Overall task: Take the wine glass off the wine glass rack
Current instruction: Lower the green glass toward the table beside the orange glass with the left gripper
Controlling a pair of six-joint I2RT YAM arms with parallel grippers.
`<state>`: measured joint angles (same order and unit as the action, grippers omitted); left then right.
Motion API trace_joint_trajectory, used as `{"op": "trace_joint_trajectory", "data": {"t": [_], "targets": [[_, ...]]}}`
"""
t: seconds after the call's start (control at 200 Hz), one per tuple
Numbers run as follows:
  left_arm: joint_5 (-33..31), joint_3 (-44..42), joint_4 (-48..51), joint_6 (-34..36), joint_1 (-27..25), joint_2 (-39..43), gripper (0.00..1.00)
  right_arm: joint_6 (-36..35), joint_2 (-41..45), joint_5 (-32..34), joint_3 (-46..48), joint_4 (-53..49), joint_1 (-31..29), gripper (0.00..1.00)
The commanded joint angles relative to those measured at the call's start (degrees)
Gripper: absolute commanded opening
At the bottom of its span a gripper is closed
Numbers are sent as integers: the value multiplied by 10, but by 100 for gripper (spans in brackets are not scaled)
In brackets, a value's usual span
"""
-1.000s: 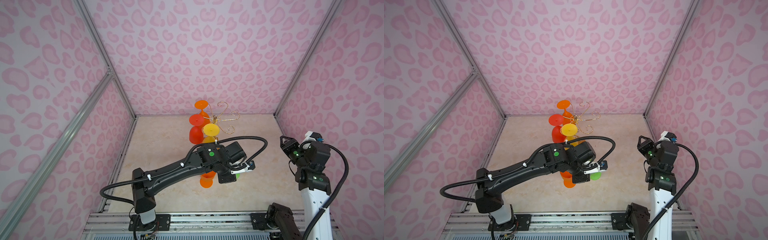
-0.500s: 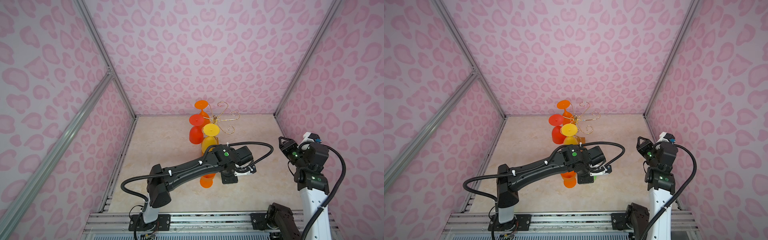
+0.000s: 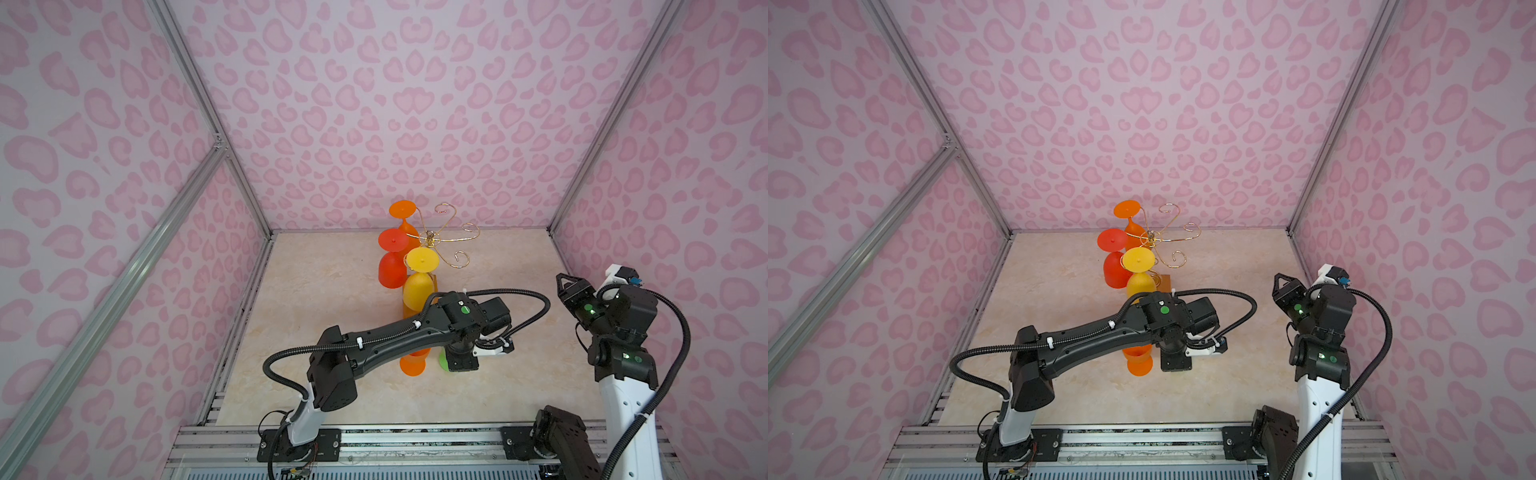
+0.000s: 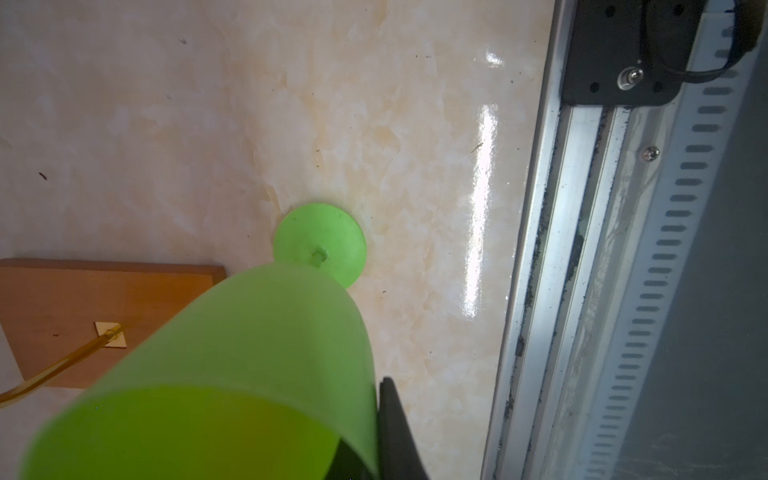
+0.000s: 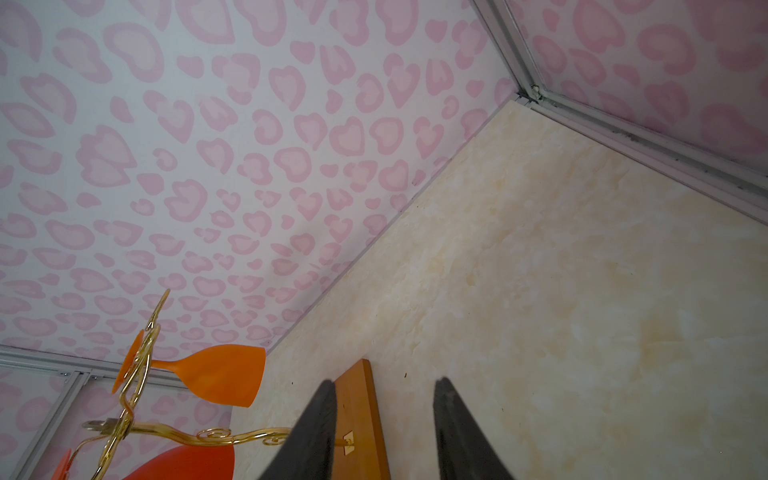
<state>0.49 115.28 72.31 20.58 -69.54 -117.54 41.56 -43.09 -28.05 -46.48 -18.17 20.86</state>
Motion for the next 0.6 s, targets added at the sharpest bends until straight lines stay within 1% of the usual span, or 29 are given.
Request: {"op": "trace_joint_trajectory", "data": {"t": [0.0, 0.255, 0.42, 0.495, 0.595], "targets": [[7, 13, 20, 5, 1, -10, 2, 2, 2, -6, 5, 14, 0, 40], [13, 27, 34, 8, 2, -26, 2, 3, 4, -7, 8, 16, 1, 40], [5, 28, 40, 7, 4, -33, 2, 3, 5, -8, 10, 16, 1, 40], [1, 31, 41, 5, 5, -33, 6, 4, 5, -10, 11, 17, 1, 40], [2, 39, 47, 4, 5, -33, 20, 4, 5, -10, 10, 18, 1, 40]]}}
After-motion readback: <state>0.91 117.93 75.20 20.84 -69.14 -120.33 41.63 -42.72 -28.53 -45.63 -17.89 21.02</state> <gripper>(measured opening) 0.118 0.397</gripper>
